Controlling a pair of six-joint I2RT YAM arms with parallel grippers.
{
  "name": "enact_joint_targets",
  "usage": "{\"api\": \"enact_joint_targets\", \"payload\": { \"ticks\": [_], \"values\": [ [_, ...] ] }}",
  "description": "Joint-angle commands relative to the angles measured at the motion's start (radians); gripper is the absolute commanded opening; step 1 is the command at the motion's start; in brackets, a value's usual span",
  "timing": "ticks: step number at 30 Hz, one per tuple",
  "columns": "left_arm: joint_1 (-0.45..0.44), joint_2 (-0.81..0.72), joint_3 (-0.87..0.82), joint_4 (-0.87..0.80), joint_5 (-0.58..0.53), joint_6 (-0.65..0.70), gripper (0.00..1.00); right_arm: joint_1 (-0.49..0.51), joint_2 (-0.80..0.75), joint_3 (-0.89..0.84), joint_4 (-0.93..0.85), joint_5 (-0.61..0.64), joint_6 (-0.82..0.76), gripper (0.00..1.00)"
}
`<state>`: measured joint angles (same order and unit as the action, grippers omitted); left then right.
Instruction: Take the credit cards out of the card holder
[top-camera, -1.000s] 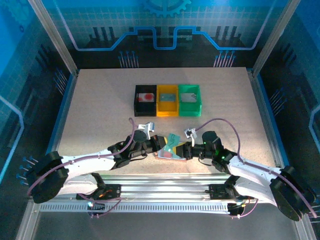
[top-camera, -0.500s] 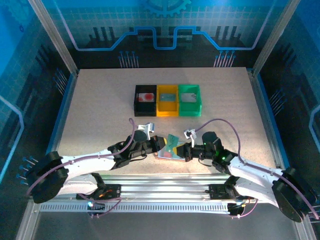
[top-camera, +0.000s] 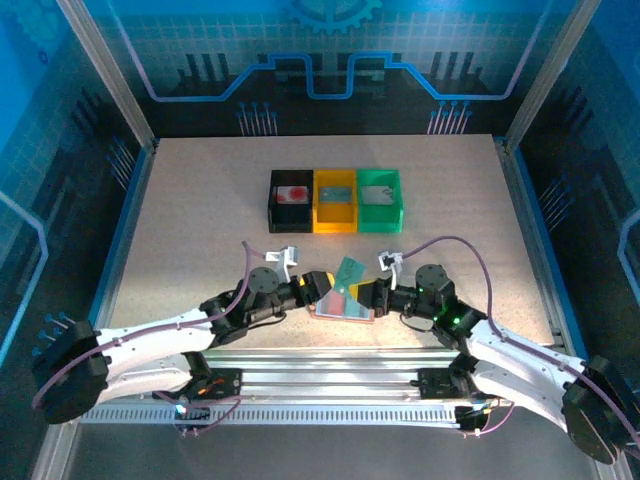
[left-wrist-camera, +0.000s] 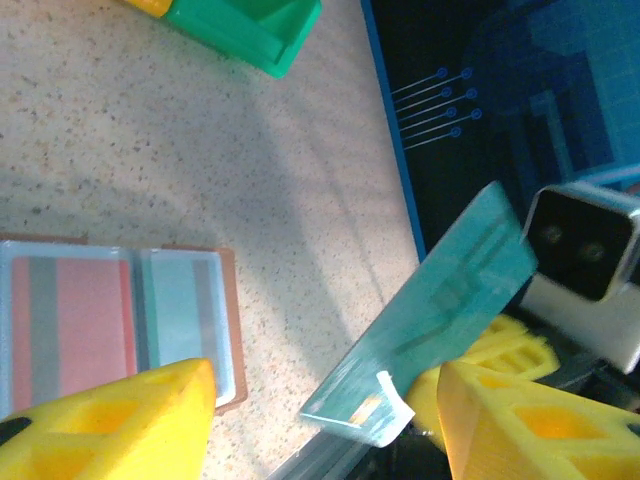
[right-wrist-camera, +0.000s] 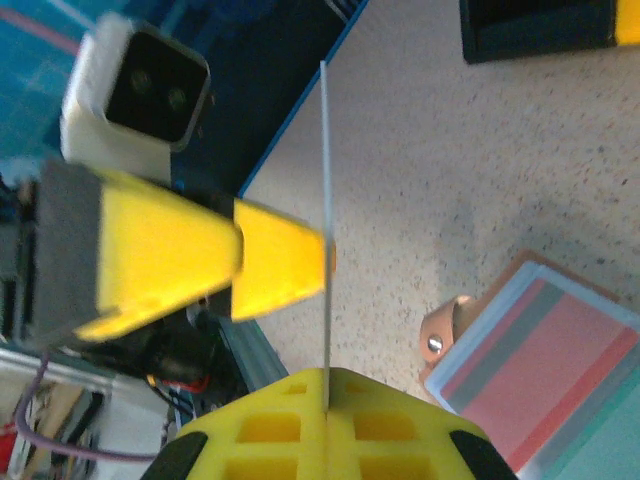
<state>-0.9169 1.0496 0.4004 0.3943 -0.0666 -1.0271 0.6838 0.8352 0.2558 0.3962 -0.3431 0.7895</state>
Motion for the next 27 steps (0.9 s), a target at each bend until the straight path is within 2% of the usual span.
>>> {"api": "enact_joint_targets", "payload": {
  "ticks": [1,8,15,27],
  "values": [
    [-0.036,-0.009,-0.004,0.1,-0.039,-0.026,0.61,-0.013,-0.058,-0.012,0.053,0.082,0.124,0.0],
    [-0.111,0.053,-0.015,0.268,-0.113,-0.05,0.62,-0.007,-0.163,-0.038,0.064,0.203,0.281,0.0],
    [-0.144,0.133,-0.015,0.446,-0.146,-0.062,0.6,0.028,-0.165,-0.045,0.106,0.251,0.367,0.0],
    [-0.166,0.202,0.011,0.537,-0.177,-0.055,0.51,0.128,-0.147,-0.039,0.136,0.353,0.407,0.0]
  ]
}}
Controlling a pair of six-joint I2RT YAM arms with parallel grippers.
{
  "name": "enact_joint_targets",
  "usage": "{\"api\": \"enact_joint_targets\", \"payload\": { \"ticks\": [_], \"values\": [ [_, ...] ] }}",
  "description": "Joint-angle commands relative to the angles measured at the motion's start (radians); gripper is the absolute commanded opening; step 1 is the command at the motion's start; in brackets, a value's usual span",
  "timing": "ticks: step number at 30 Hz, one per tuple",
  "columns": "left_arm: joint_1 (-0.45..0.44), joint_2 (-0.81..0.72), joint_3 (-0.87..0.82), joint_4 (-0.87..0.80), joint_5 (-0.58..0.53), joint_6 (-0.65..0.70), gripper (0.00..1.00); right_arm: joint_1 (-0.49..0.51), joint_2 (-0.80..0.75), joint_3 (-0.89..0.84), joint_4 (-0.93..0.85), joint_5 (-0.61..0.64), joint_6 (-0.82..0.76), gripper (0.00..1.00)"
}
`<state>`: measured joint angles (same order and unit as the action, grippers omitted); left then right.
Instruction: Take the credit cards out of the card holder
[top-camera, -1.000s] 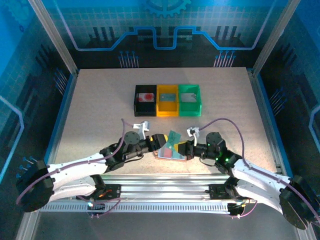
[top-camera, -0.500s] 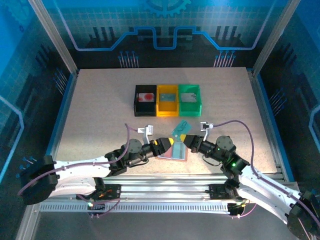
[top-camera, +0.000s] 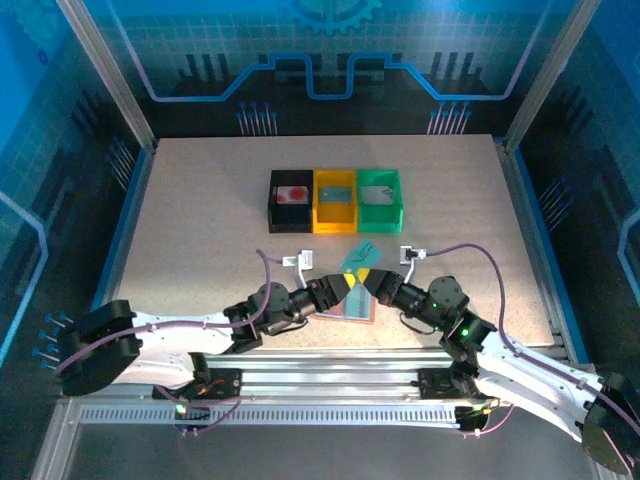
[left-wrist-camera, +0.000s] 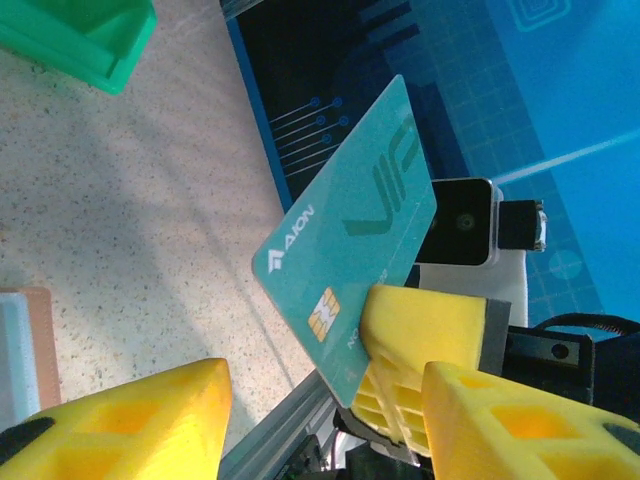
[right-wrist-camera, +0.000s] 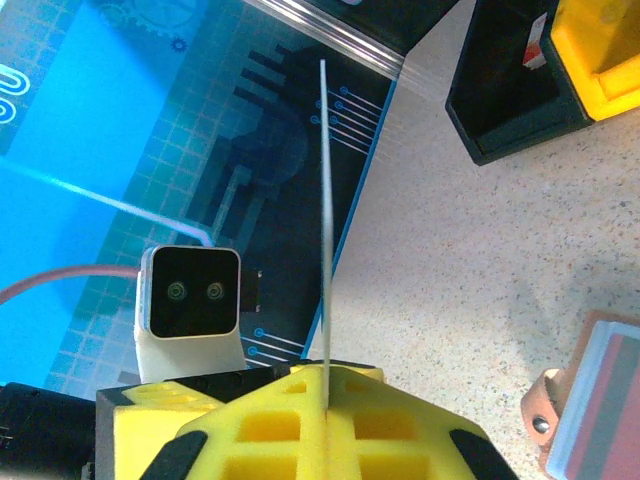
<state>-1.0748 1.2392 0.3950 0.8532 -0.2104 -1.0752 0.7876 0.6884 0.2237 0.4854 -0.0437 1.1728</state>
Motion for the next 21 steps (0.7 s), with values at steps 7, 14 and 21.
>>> {"api": "enact_joint_targets", "payload": {
  "ticks": [7,14,21],
  "values": [
    [-0.009,0.027,0.031,0.103,-0.041,0.001,0.44,0.089,0.02,-0.015,0.073,0.127,0.045,0.0],
    [-0.014,0.04,0.031,0.124,-0.049,-0.004,0.36,0.141,0.022,-0.03,0.115,0.204,0.066,0.0],
    [-0.014,0.033,0.027,0.133,-0.06,0.001,0.25,0.168,0.036,-0.04,0.129,0.228,0.102,0.0]
  ]
}}
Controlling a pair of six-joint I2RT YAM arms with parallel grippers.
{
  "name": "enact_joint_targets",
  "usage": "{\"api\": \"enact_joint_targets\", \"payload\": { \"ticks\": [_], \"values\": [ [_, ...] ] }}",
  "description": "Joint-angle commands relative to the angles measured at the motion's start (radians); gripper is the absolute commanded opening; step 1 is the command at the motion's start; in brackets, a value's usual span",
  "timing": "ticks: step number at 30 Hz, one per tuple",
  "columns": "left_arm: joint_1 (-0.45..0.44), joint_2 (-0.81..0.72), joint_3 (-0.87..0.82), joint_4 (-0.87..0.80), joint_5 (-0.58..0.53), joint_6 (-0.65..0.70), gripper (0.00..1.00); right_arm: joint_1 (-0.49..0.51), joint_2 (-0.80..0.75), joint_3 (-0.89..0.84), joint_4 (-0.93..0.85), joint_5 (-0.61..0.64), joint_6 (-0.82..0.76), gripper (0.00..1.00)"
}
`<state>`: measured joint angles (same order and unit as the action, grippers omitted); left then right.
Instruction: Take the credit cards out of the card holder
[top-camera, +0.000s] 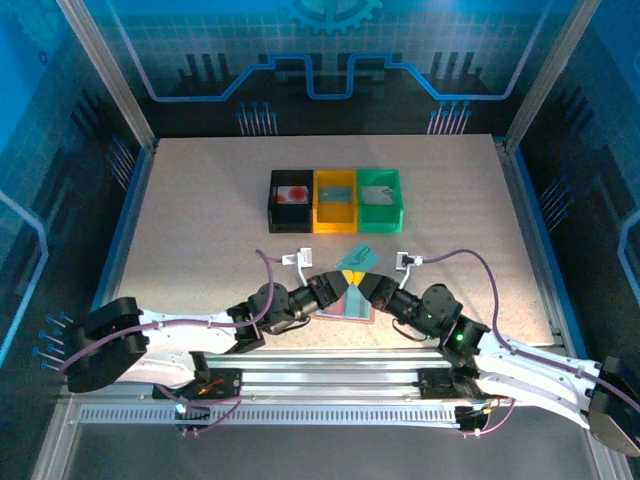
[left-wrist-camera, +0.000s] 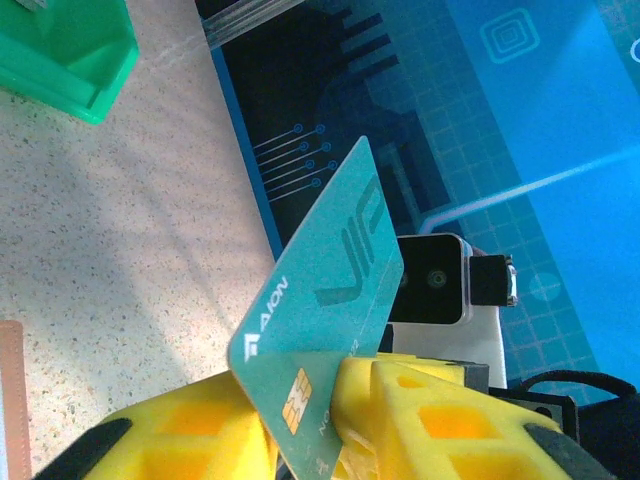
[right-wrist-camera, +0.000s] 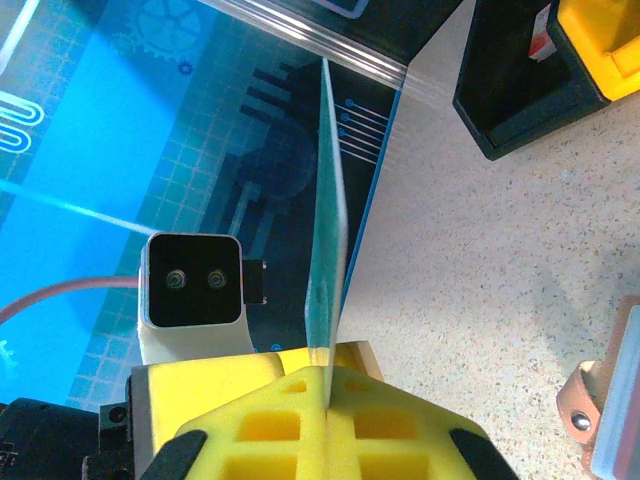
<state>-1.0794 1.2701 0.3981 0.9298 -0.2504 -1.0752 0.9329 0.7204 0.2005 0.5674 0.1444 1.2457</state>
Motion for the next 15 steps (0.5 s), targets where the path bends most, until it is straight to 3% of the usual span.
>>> {"api": "enact_joint_targets", "payload": {
  "ticks": [1,9,15],
  "values": [
    [-0.01,0.0,0.024,0.058,-0.021,0.003,0.23,0.027,0.001,-0.017,0.045,0.044,0.029,0.0],
    [-0.01,-0.008,0.028,0.051,-0.033,0.009,0.15,0.053,-0.028,-0.016,0.001,0.075,0.025,0.0],
    [-0.008,-0.01,0.029,0.044,-0.039,0.006,0.0,0.061,-0.039,-0.016,-0.014,0.074,0.005,0.04]
  ]
}}
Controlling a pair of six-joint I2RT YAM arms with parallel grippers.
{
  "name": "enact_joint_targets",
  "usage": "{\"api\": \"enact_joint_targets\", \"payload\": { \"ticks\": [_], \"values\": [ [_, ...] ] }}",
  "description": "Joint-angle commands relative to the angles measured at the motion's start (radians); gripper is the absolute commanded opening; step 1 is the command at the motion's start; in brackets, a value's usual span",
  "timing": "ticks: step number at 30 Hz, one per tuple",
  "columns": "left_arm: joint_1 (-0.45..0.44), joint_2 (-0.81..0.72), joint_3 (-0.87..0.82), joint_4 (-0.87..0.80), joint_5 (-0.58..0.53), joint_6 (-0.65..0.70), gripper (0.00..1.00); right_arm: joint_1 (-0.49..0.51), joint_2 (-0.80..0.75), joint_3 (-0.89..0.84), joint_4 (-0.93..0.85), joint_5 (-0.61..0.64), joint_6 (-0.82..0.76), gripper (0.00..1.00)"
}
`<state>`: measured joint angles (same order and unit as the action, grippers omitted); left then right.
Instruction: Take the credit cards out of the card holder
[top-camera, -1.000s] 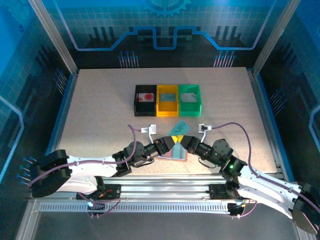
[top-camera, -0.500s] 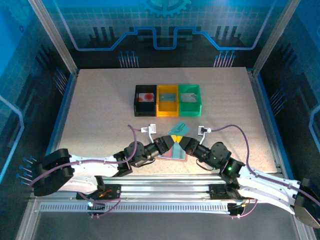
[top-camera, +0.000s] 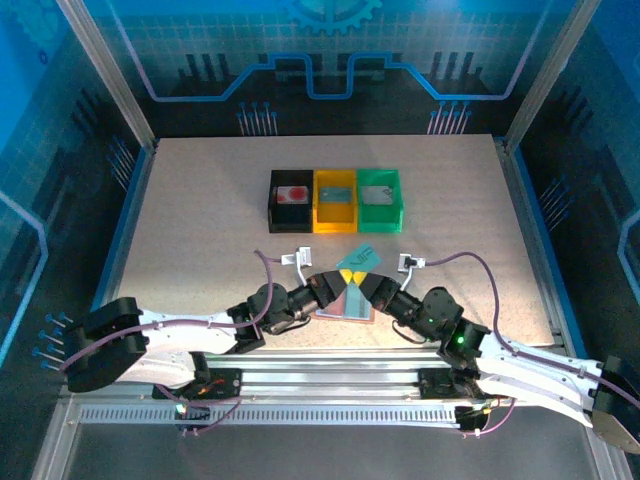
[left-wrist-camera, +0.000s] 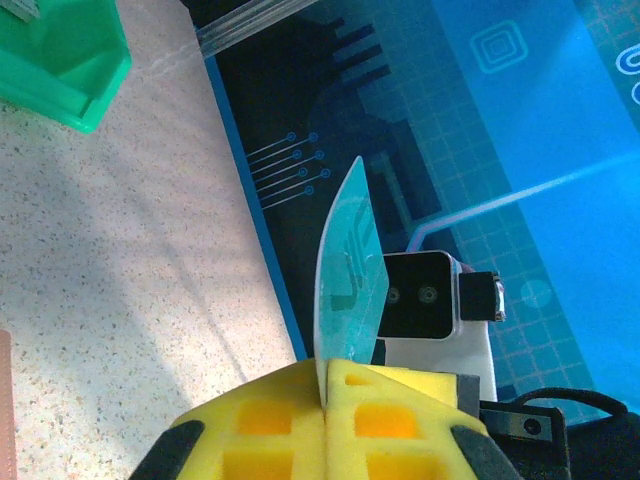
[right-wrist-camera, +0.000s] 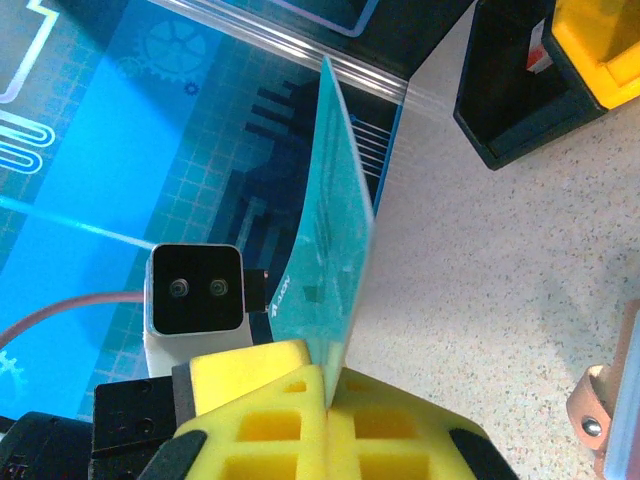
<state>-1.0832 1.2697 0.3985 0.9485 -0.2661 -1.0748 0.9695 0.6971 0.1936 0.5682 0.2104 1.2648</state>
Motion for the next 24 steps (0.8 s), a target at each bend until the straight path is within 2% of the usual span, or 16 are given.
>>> {"api": "enact_joint_targets", "payload": {
  "ticks": [1,3,9,13,16,21,23,24],
  "values": [
    [-0.005,-0.015,0.024,0.024,-0.027,0.007,0.0,0.024,-0.022,-0.004,-0.029,0.007,-0.023,0.06],
    [-0.003,-0.038,0.02,-0.008,-0.039,0.009,0.0,0.024,-0.042,0.005,-0.065,0.012,-0.039,0.1],
    [0.022,-0.146,0.02,-0.19,-0.034,0.023,0.0,0.022,-0.125,0.013,-0.176,0.047,-0.095,0.32],
    [0.08,-0.218,0.034,-0.352,0.028,0.019,0.0,0.015,-0.197,0.021,-0.266,0.071,-0.152,0.45],
    [0.15,-0.256,0.059,-0.495,0.131,0.033,0.0,-0.01,-0.257,0.05,-0.387,0.078,-0.245,0.55],
    [0.26,-0.311,0.177,-0.854,0.264,0.147,0.0,-0.083,-0.362,0.115,-0.588,0.078,-0.41,0.9],
    [0.293,-0.309,0.249,-0.992,0.302,0.227,0.0,-0.119,-0.393,0.141,-0.659,0.077,-0.487,1.0],
    [0.304,-0.305,0.274,-1.044,0.311,0.257,0.0,-0.134,-0.4,0.149,-0.679,0.077,-0.525,1.0]
  ]
}}
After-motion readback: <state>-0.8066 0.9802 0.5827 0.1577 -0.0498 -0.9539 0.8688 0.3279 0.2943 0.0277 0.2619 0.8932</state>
